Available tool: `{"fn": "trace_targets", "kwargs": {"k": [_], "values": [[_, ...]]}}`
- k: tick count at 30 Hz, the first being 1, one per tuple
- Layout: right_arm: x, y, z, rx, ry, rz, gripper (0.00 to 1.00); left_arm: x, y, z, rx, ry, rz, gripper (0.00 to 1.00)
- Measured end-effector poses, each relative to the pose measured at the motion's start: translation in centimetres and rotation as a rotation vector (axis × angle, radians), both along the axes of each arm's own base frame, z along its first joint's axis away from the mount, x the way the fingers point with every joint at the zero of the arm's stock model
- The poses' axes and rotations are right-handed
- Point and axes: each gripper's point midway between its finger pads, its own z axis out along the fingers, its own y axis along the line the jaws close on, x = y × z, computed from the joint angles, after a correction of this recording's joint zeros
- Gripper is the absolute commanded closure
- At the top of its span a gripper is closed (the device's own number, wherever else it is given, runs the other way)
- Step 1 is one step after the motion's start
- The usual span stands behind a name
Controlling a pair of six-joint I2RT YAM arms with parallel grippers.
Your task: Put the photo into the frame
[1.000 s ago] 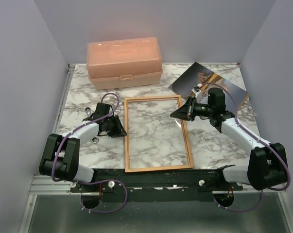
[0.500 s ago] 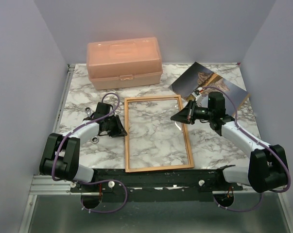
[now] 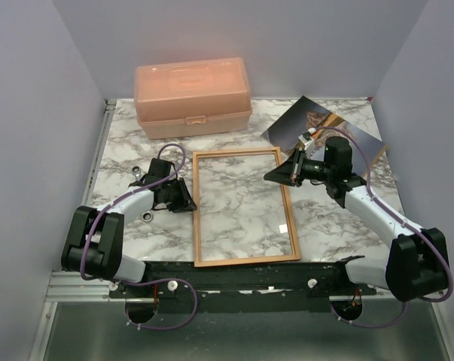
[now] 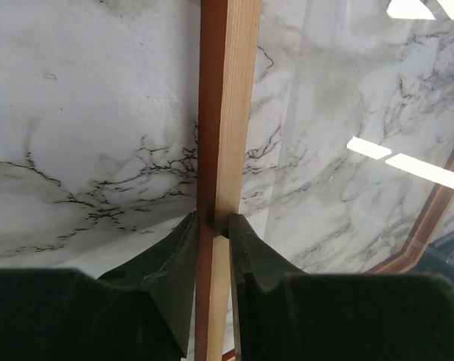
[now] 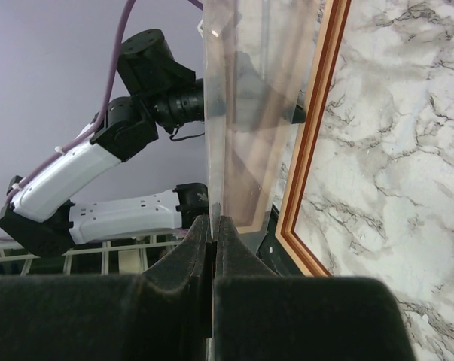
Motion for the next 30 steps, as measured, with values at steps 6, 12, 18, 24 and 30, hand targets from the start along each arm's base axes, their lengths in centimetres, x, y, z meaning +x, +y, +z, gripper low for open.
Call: {"fn": "trace_targets", "kwargs": {"k": [6, 12, 18, 24, 30], "values": [[0.1, 0.0, 0.0, 0.001, -0.004, 0.0, 0.99, 0.0, 0.0, 0.0, 0.0, 0.0, 0.0, 0.77], [0.3, 0.1, -0.7, -0.005, 0.015, 0.0, 0.99, 0.0, 0.0, 0.0, 0.001, 0.0, -0.001, 0.77], [0.4, 0.1, -1.1, -0.011, 0.013, 0.002, 0.99, 0.0, 0.0, 0.0, 0.002, -0.002, -0.004, 0.77], [0.5, 0.1, -2.2, -0.021, 0.037, 0.003, 0.99, 0.0, 0.0, 0.0, 0.002, -0.002, -0.005, 0.77], [0.5, 0.1, -2.5, -0.027, 0.037, 0.006, 0.99, 0.0, 0.0, 0.0, 0.003, -0.003, -0.007, 0.77]]}}
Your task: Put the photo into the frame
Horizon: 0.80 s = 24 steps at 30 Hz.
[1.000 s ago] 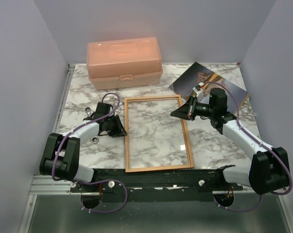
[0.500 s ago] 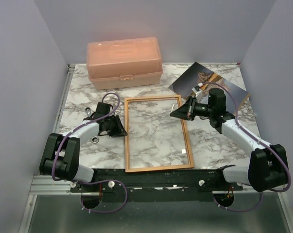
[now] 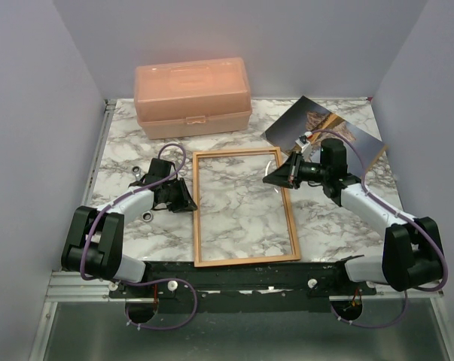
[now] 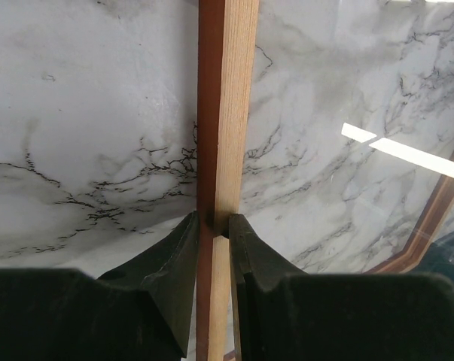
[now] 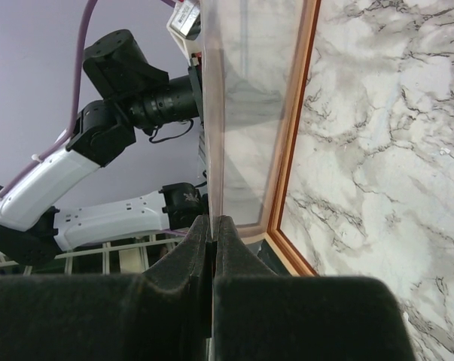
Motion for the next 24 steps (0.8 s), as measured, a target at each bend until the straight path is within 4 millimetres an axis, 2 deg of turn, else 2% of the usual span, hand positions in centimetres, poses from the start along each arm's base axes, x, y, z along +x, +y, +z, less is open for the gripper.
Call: {"fn": "trace_targets", "kwargs": {"k": [24], "values": [[0.8, -0.1, -1.8, -0.058, 0.001, 0.016, 0.99, 0.0, -0.1, 0.0, 0.001, -0.002, -0.006, 0.77]]}}
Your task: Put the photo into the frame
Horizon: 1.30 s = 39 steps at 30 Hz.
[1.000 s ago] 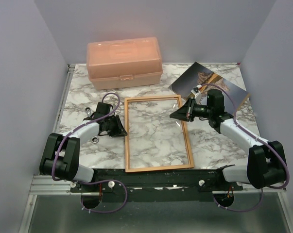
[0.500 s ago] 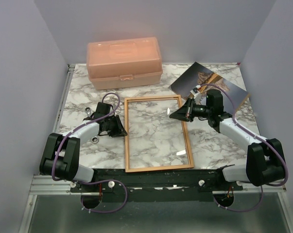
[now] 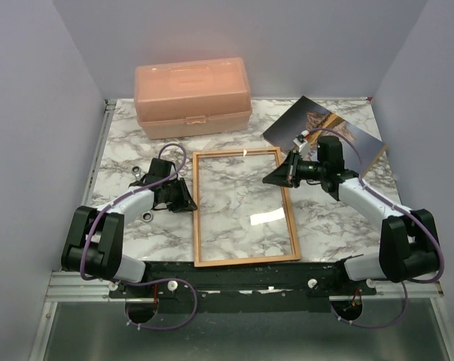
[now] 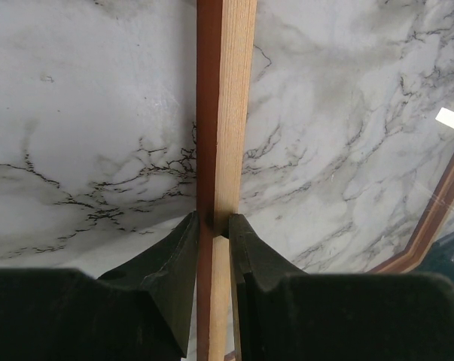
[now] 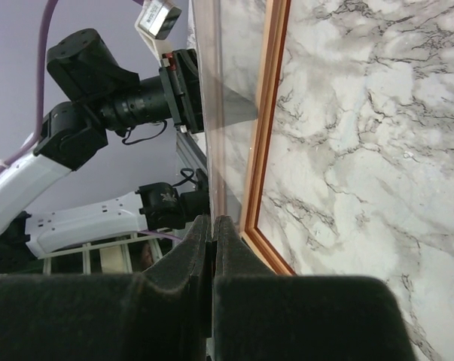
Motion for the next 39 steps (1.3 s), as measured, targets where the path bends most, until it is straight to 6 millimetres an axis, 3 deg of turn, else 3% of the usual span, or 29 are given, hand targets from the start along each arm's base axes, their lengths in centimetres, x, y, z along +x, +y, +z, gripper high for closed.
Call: {"fn": "trace_targets", "kwargs": {"k": [31, 39], "values": [[1.3, -1.8, -2.0, -0.174, -0.011, -0.105, 0.99, 0.0, -0.1, 0.0, 0.005, 0.004, -0.01, 0.77], [0.4, -2.3, -4.2, -0.18, 0.041, -0.149, 0.99, 0.0, -0.1, 0.0, 0.005, 0.004, -0.011, 0.77]]}}
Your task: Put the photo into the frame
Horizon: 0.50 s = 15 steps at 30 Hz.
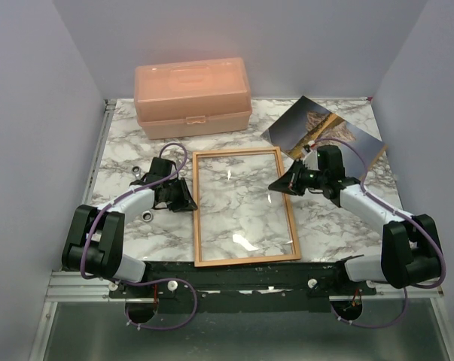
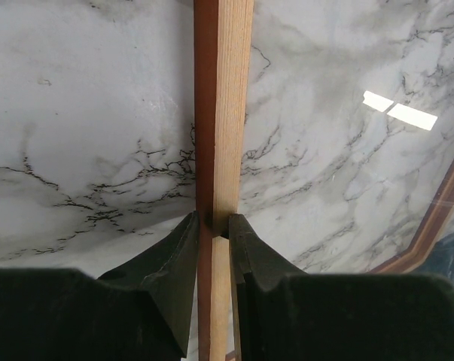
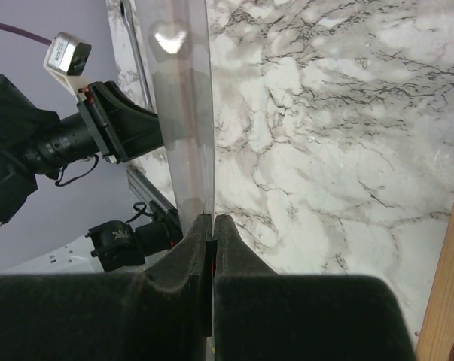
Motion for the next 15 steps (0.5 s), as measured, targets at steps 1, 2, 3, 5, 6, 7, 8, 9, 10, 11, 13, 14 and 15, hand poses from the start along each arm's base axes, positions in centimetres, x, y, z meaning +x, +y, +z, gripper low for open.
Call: {"fn": "trace_targets", "kwargs": {"k": [1, 2, 3, 5, 6, 7, 8, 9, 10, 11, 13, 14, 15], "values": [[-0.1, -0.1, -0.2, 0.002, 0.007, -0.006, 0.99, 0.0, 0.0, 0.0, 0.0, 0.001, 0.0, 0.77], [-0.1, -0.1, -0.4, 0.005, 0.012, -0.012, 0.99, 0.0, 0.0, 0.0, 0.0, 0.001, -0.001, 0.77], [-0.1, -0.2, -0.6, 0.007, 0.015, -0.016, 0.99, 0.0, 0.0, 0.0, 0.001, 0.001, -0.003, 0.77], [-0.2, -0.2, -0.9, 0.008, 0.02, -0.022, 0.99, 0.0, -0.1, 0.0, 0.001, 0.001, -0.004, 0.77], [-0.3, -0.3, -1.0, 0.006, 0.023, -0.025, 0.99, -0.1, 0.0, 0.0, 0.001, 0.001, -0.004, 0.77], [-0.3, -0.3, -1.2, 0.003, 0.025, -0.028, 0.99, 0.0, -0.1, 0.0, 0.001, 0.001, -0.004, 0.77], [-0.4, -0.4, -1.3, 0.0, 0.026, -0.031, 0.99, 0.0, -0.1, 0.0, 0.001, 0.001, -0.004, 0.77], [-0.4, -0.5, -1.4, -0.005, 0.025, -0.032, 1.0, -0.1, -0.1, 0.0, 0.001, 0.001, -0.005, 0.77], [-0.4, -0.5, -1.5, -0.012, 0.022, -0.033, 0.99, -0.1, -0.1, 0.0, 0.001, 0.0, -0.005, 0.77], [-0.3, -0.6, -1.6, -0.019, 0.017, -0.032, 0.99, -0.1, -0.1, 0.0, 0.001, 0.0, -0.005, 0.77], [-0.3, -0.8, -1.8, -0.035, 0.01, -0.03, 0.99, -0.1, -0.1, 0.0, 0.001, 0.0, -0.005, 0.77], [-0.4, -0.9, -2.0, -0.045, 0.011, -0.03, 0.99, -0.1, -0.1, 0.0, 0.001, 0.0, -0.005, 0.77], [-0.4, -1.0, -2.2, -0.057, 0.01, -0.03, 0.99, -0.1, -0.1, 0.0, 0.001, 0.0, -0.006, 0.77]]}}
